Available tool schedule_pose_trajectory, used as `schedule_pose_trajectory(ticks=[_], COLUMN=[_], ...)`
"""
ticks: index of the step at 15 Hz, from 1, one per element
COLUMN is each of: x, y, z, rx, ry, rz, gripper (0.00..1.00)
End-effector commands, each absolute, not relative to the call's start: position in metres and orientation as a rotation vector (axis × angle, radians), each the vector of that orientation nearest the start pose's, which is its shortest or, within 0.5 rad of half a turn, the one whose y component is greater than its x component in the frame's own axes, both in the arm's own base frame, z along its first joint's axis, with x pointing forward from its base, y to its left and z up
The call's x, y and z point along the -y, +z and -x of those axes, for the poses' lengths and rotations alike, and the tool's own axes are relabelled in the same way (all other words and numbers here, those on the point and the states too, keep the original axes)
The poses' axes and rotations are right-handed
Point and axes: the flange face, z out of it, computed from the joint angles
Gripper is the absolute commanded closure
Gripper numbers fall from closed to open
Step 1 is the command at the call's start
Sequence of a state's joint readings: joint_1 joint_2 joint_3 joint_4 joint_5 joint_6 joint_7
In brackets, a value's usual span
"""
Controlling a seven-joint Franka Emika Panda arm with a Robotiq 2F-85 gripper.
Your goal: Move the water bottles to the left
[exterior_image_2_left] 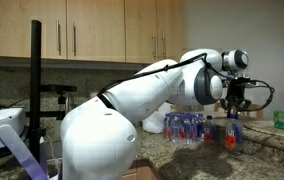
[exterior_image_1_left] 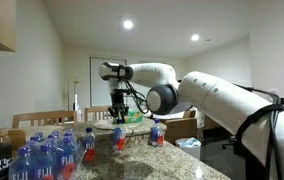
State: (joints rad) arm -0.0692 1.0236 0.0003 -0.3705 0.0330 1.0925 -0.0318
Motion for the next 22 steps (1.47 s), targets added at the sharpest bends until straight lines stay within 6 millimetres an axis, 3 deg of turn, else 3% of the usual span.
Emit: schedule_pose_trajectory(ticks=[1,6,11,17,22], x=[0.018,-0.014,-0.042,-0.061,-0.064], y=[0.436,0.426,0.435,0.437,0.431], z=[-0.730,-0.740,-0.753,-0.757,-0.749], rx=[-0.138,-0.342,-0.574,-0.877,-0.821], ry=[0.485,0.453,0.307,0.235,0.311], rz=[2.988,2.924,2.914,2.930,3.023], gripper=[0.91,0.91,0.91,0.91,0.91])
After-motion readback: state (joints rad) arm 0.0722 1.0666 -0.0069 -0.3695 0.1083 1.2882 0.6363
